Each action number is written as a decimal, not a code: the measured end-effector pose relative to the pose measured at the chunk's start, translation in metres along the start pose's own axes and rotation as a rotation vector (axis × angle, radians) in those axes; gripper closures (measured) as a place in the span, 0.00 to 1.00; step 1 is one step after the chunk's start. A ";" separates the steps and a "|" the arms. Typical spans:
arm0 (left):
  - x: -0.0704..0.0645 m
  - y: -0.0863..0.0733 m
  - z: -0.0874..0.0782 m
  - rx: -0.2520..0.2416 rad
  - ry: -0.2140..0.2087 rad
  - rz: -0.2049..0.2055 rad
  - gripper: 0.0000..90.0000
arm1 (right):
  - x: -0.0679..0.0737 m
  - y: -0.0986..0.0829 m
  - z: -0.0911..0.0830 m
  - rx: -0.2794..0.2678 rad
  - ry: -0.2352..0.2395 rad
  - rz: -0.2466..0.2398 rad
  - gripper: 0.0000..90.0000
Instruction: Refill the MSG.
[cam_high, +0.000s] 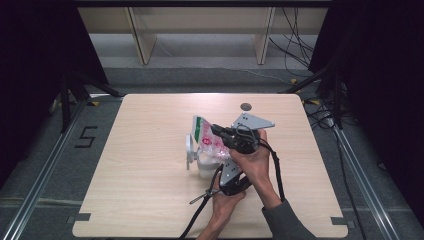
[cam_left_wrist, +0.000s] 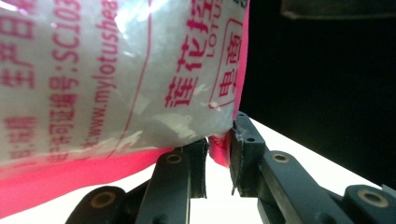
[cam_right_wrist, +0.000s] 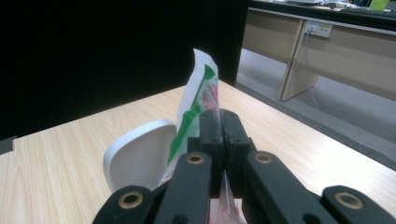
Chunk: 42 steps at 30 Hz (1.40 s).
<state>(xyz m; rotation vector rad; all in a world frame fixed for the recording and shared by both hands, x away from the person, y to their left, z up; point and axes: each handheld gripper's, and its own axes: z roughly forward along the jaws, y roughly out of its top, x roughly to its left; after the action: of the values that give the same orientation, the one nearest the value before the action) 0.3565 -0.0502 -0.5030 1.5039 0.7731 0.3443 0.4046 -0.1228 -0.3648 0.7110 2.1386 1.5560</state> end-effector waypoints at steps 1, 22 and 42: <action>0.000 0.000 0.000 0.001 0.005 0.000 0.86 | 0.000 0.000 0.000 0.003 0.008 0.009 1.00; 0.000 0.000 -0.001 0.000 0.006 0.000 0.86 | 0.001 0.001 -0.001 0.002 0.005 0.013 1.00; 0.001 0.000 0.000 -0.001 -0.001 -0.001 0.86 | 0.001 0.000 0.001 0.005 0.006 -0.010 1.00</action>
<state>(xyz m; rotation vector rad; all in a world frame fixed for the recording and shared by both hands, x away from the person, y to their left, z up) 0.3569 -0.0495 -0.5030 1.5025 0.7728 0.3435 0.4048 -0.1216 -0.3654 0.6968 2.1478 1.5500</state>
